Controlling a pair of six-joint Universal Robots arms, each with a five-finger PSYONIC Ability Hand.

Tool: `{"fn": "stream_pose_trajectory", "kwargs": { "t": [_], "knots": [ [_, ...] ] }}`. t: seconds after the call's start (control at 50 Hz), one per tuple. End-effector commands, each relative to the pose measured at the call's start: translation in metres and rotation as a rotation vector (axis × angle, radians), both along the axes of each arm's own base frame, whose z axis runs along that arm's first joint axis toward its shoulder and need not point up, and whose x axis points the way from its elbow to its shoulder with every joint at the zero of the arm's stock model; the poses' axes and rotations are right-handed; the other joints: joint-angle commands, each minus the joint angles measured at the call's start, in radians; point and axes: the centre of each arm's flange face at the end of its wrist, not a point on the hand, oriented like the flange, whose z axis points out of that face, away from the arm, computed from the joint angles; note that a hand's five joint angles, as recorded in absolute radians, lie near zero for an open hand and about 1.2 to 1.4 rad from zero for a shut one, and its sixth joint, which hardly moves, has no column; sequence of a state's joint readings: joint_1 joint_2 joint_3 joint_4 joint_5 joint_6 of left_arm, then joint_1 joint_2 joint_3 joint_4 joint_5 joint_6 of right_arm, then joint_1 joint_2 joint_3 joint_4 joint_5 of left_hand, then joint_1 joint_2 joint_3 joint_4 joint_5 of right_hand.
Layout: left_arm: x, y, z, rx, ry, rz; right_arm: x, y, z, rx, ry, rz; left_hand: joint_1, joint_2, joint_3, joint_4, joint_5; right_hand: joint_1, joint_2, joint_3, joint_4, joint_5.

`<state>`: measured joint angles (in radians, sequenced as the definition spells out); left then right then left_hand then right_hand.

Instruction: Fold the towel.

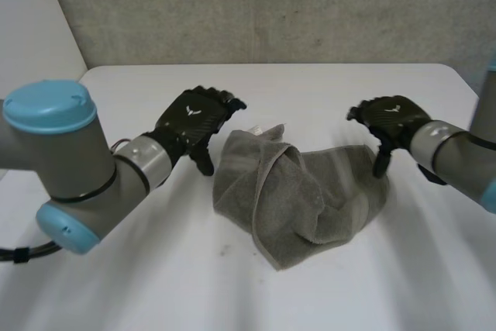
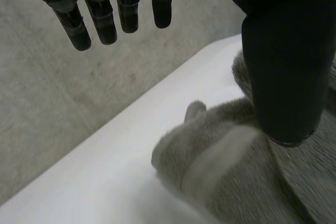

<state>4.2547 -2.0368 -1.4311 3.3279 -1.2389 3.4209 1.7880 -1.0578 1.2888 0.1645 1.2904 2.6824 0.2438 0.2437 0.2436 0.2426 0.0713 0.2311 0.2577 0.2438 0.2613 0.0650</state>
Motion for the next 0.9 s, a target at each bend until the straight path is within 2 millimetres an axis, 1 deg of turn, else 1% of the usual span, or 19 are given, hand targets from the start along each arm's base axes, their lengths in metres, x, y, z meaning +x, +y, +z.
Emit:
{"fn": "stream_pose_trajectory", "kwargs": {
  "t": [0.02,0.04,0.08,0.14,0.18,0.2,0.24,0.4,0.46,0.58,0.64,0.68,0.72,0.74,0.78,0.8,0.84,0.88,0.9],
  "knots": [
    [-0.020,-0.011,0.000,0.005,0.023,-0.155,-0.028,0.037,-0.017,0.118,0.020,-0.019,0.049,0.049,0.049,0.050,0.047,-0.057,-0.083,-0.069,-0.087,-0.065],
    [-0.020,-0.011,0.000,0.005,0.023,-0.155,-0.028,0.037,-0.018,0.119,0.020,-0.018,0.049,0.049,0.049,0.050,0.047,-0.057,-0.083,-0.069,-0.087,-0.065],
    [-0.025,-0.011,-0.005,0.020,0.022,-0.207,-0.028,0.057,-0.034,0.181,0.019,0.016,0.049,0.049,0.049,0.050,0.047,-0.057,-0.083,-0.069,-0.087,-0.065],
    [-0.030,-0.011,-0.008,0.023,0.029,-0.261,-0.028,0.065,-0.040,0.202,0.010,0.025,0.049,0.049,0.049,0.050,0.047,-0.057,-0.083,-0.069,-0.087,-0.065],
    [-0.033,-0.011,-0.010,0.025,0.032,-0.287,-0.029,0.074,-0.053,0.199,-0.007,0.023,0.049,0.049,0.049,0.050,0.047,-0.057,-0.083,-0.069,-0.087,-0.065],
    [-0.033,-0.011,-0.010,0.025,0.032,-0.288,-0.029,0.074,-0.053,0.199,-0.007,0.023,0.049,0.049,0.049,0.050,0.047,-0.057,-0.083,-0.069,-0.087,-0.065],
    [-0.038,-0.012,-0.014,0.028,0.040,-0.339,-0.027,0.082,-0.063,0.185,-0.027,0.014,0.049,0.049,0.049,0.050,0.047,-0.057,-0.083,-0.069,-0.087,-0.065],
    [-0.048,-0.011,-0.025,0.048,0.041,-0.402,-0.013,0.097,-0.073,0.181,-0.146,-0.003,0.154,0.155,0.155,0.156,0.152,-0.055,-0.082,-0.068,-0.085,-0.064],
    [-0.051,-0.009,-0.029,0.053,0.041,-0.419,-0.007,0.100,-0.075,0.149,-0.149,0.004,0.219,0.219,0.219,0.220,0.217,-0.052,-0.079,-0.065,-0.082,-0.061],
    [-0.056,-0.004,-0.034,0.066,0.038,-0.442,-0.004,0.099,-0.078,0.112,-0.133,-0.021,0.301,0.302,0.302,0.303,0.299,-0.038,-0.064,-0.050,-0.068,-0.046],
    [-0.057,-0.002,-0.036,0.069,0.037,-0.448,0.002,0.101,-0.080,0.103,-0.129,-0.005,0.407,0.407,0.407,0.408,0.405,0.012,-0.014,0.000,-0.018,0.004],
    [-0.057,-0.002,-0.038,0.074,0.036,-0.446,0.005,0.101,-0.081,0.096,-0.128,0.002,0.480,0.481,0.481,0.482,0.479,0.089,0.062,0.076,0.058,0.080],
    [-0.057,-0.003,-0.040,0.075,0.034,-0.443,0.006,0.099,-0.081,0.085,-0.124,0.009,0.592,0.592,0.592,0.593,0.590,0.340,0.314,0.327,0.310,0.332],
    [-0.057,-0.003,-0.040,0.075,0.034,-0.443,0.006,0.099,-0.081,0.085,-0.124,0.009,0.592,0.592,0.592,0.593,0.590,0.341,0.315,0.329,0.311,0.333],
    [-0.057,-0.004,-0.042,0.079,0.031,-0.432,0.007,0.098,-0.086,0.092,-0.108,0.013,0.636,0.636,0.636,0.637,0.634,0.525,0.499,0.512,0.495,0.517],
    [-0.057,-0.004,-0.042,0.079,0.031,-0.432,0.007,0.098,-0.086,0.092,-0.108,0.013,0.636,0.636,0.636,0.637,0.634,0.526,0.500,0.514,0.496,0.518],
    [-0.057,-0.004,-0.043,0.082,0.030,-0.431,0.006,0.097,-0.088,0.098,-0.098,0.015,0.686,0.686,0.686,0.687,0.684,0.644,0.617,0.631,0.613,0.635],
    [-0.057,-0.004,-0.045,0.076,0.019,-0.430,0.006,0.096,-0.089,0.095,-0.084,0.017,0.832,0.832,0.832,0.833,0.830,0.941,0.915,0.929,0.911,0.933],
    [-0.057,-0.004,-0.045,0.076,0.019,-0.430,0.006,0.096,-0.089,0.095,-0.084,0.017,0.833,0.833,0.833,0.834,0.831,0.943,0.916,0.930,0.913,0.935]
  ]
}}
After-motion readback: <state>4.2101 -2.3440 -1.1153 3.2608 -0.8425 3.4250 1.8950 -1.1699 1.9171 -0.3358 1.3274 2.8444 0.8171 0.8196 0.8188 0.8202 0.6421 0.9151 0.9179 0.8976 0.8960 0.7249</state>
